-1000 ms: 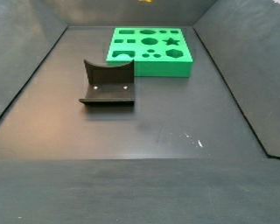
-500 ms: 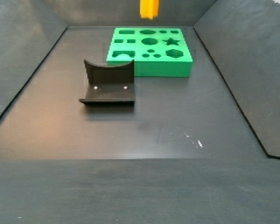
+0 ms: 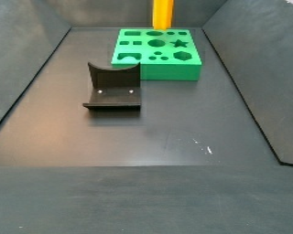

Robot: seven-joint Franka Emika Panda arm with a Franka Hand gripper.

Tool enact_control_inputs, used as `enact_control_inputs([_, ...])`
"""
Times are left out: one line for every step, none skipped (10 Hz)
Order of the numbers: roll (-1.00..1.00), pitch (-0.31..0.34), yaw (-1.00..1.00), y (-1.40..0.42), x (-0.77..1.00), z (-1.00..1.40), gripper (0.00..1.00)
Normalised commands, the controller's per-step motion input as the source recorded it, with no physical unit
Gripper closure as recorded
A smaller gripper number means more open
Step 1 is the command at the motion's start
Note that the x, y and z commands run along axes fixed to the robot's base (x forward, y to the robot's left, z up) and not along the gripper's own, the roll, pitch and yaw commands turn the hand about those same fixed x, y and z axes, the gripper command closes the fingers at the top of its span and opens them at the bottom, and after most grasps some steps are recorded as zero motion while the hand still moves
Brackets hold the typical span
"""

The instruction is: Insert the star object.

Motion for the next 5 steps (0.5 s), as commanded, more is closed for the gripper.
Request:
enact_control_inputs([0.00,-0.009,0.00,0.12,-0.10,-0.24,1.00])
enact_control_inputs([0.00,-0.007,0.00,0.14,-0.11,-0.25,1.00])
enact_control_inputs([0.00,-0.016,0.00,0.17,-0.19,-0.26,1.00])
enact_control_inputs([0.00,-0.020,0.00,0.17,-0.22,-0.25,1.00])
enact_control_inputs([0.00,-0.044,0.01,0.10,-0.26,-0.22,1.00])
